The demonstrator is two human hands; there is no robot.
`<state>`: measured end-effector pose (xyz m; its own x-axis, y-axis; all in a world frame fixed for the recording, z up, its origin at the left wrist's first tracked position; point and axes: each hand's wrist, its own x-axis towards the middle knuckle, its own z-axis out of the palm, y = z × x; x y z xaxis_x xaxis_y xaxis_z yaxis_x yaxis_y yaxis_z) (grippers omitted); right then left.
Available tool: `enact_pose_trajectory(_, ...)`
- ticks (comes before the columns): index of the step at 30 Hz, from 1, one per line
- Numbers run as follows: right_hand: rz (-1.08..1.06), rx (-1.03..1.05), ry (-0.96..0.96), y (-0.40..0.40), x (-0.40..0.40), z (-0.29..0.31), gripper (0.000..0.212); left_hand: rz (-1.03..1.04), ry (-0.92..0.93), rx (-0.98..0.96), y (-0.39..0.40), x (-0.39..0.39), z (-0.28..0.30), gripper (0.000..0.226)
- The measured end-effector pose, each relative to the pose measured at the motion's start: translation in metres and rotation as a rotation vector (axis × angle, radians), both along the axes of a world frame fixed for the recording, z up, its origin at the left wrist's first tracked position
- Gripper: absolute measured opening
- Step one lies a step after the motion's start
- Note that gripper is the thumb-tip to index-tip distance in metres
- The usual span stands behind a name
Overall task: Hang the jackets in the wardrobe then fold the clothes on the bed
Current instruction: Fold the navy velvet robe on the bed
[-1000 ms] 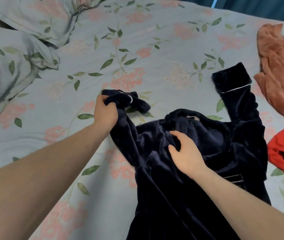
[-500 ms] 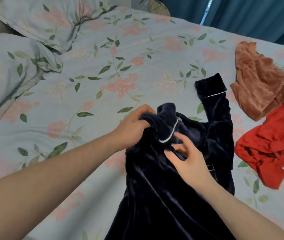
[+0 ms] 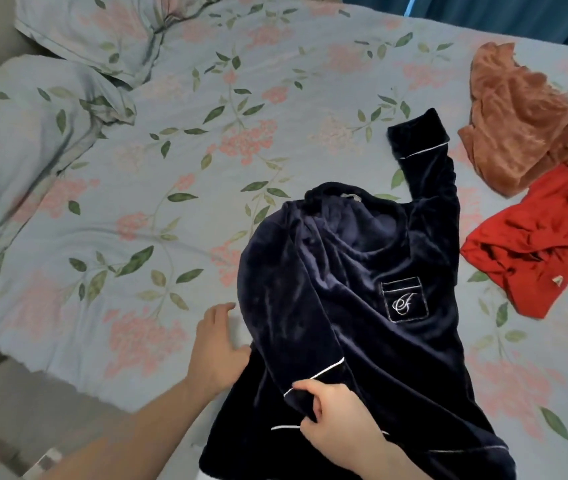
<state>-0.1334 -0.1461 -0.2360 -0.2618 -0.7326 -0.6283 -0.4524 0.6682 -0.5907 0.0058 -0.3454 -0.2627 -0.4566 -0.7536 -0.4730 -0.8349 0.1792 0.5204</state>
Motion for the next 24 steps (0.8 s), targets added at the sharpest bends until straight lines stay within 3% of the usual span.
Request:
enact_pose_trajectory(2, -0.027, 0.005, -0.048, 0.002, 0.012, -0.005, 0.061, 0.205, -0.169, 0.179, 0.028, 0.035, -0.018, 0.073)
enact_pose_trajectory(5, -0.107, -0.026, -0.041, 0.002, 0.02, -0.009, 0.057, 0.081, -0.292, 0.401, 0.074, 0.072, -0.034, 0.041)
enact_pose_trajectory(7, -0.148, -0.044, -0.041, 0.005, 0.023, -0.009, 0.055, 0.056, -0.228, 0.475, 0.102, 0.085, -0.042, 0.021)
enact_pose_trajectory(10, -0.154, -0.039, -0.055, 0.013, 0.028, -0.006, 0.058, 0.285, 0.017, 0.593, 0.127, 0.085, -0.043, 0.025)
enact_pose_trajectory(12, -0.155, -0.026, -0.07, 0.016, 0.033, -0.008, 0.061, 0.396, 0.082, 0.655, 0.134, 0.087, -0.046, 0.028)
enact_pose_trajectory(15, -0.11, 0.043, -0.162, 0.017, 0.041, -0.018, 0.07, 0.338, 0.027, 0.682, 0.136, 0.099, -0.053, 0.026)
enact_pose_trajectory(18, -0.016, 0.154, -0.34, 0.017, 0.043, -0.029, 0.08, 0.263, -0.119, 0.519, 0.117, 0.095, -0.056, 0.024)
enact_pose_trajectory(21, -0.276, 0.098, -0.346, 0.019, 0.033, -0.037, 0.054, 0.393, -0.016, 0.244, 0.077, 0.057, -0.037, 0.032)
enact_pose_trajectory(24, -0.806, 0.098, -0.302, 0.036, 0.024, -0.038, 0.02, 0.418, 0.107, 0.272, 0.047, 0.012, -0.019, 0.034)
